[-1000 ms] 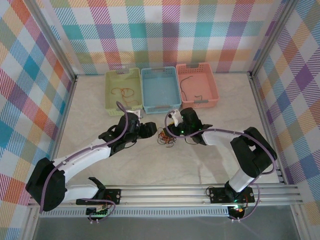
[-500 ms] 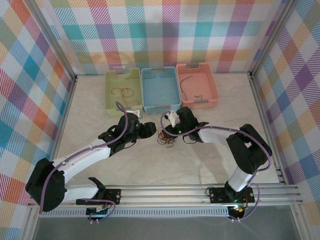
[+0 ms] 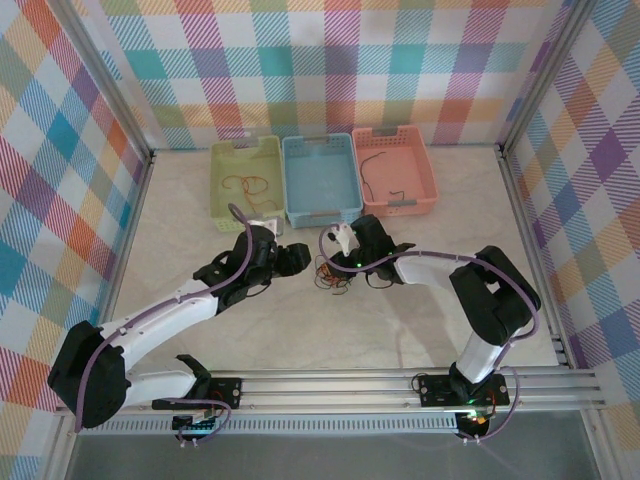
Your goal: Untangle the cables
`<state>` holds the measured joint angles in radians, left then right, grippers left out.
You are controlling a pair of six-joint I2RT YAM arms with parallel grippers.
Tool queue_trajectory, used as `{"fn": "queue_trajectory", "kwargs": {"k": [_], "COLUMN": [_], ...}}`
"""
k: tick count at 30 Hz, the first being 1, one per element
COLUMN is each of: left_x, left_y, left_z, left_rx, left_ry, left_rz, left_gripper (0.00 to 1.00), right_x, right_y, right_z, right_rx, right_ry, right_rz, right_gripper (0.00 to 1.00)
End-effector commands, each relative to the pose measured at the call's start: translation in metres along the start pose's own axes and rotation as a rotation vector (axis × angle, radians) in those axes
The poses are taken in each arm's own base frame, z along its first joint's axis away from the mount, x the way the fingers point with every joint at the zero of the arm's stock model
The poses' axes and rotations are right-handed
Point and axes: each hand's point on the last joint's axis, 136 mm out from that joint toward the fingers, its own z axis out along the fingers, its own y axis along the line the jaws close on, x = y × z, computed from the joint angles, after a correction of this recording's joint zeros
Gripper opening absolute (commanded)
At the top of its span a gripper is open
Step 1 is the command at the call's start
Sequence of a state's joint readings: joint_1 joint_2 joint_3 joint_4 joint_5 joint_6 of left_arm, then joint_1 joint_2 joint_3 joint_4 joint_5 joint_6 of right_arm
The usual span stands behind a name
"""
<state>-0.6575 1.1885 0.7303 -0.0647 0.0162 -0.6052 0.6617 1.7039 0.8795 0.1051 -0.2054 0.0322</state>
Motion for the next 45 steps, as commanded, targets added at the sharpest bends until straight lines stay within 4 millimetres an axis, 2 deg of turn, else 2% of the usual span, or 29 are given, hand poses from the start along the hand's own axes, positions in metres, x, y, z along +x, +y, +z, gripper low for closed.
{"fn": "queue_trajectory", "kwargs": {"k": [1, 5, 9, 13, 16, 19, 22, 28, 31, 37, 41, 45], "left_x": [-0.002, 0.002, 0.009, 0.018, 0.026, 0.032, 0.037, 0.04, 0.04, 0.046, 0.044, 0.039], "left_y": [0.004, 0.004, 0.005, 0.003, 0.0, -0.008, -0.021, -0.04, -0.048, -0.067, -0.078, -0.079], "left_z": [0.0, 0.006, 0.015, 0.026, 0.034, 0.04, 0.042, 0.039, 0.037, 0.034, 0.029, 0.026], "left_rx": [-0.016, -0.014, -0.02, -0.009, 0.015, 0.06, 0.131, 0.215, 0.241, 0.294, 0.309, 0.307], "left_ry": [-0.001, 0.021, 0.06, 0.12, 0.16, 0.195, 0.228, 0.248, 0.239, 0.227, 0.192, 0.153], "left_rz": [0.017, 0.007, 0.0, -0.007, -0.021, -0.023, -0.009, 0.068, 0.107, 0.197, 0.27, 0.308], "left_gripper": [0.58, 0.58, 0.58, 0.58, 0.57, 0.55, 0.44, 0.43, 0.46, 0.48, 0.53, 0.58], "right_x": [-0.011, -0.021, -0.032, -0.042, -0.045, -0.047, -0.049, -0.052, -0.057, -0.065, -0.067, -0.068], "right_y": [0.004, 0.009, 0.016, 0.024, 0.027, 0.029, 0.031, 0.036, 0.038, 0.047, 0.05, 0.055], "right_z": [-0.003, -0.014, -0.033, -0.057, -0.067, -0.072, -0.075, -0.08, -0.09, -0.112, -0.114, -0.113], "right_rx": [-0.003, -0.013, -0.024, -0.034, -0.035, -0.044, -0.054, -0.085, -0.111, -0.177, -0.216, -0.261], "right_ry": [-0.028, -0.104, -0.215, -0.354, -0.412, -0.435, -0.455, -0.454, -0.481, -0.568, -0.565, -0.555], "right_rz": [-0.032, -0.056, -0.083, -0.111, -0.122, -0.122, -0.117, -0.071, -0.01, 0.051, 0.082, 0.105], "right_gripper": [0.18, 0.06, 0.0, 0.0, 0.0, 0.0, 0.0, 0.0, 0.0, 0.0, 0.0, 0.0]}}
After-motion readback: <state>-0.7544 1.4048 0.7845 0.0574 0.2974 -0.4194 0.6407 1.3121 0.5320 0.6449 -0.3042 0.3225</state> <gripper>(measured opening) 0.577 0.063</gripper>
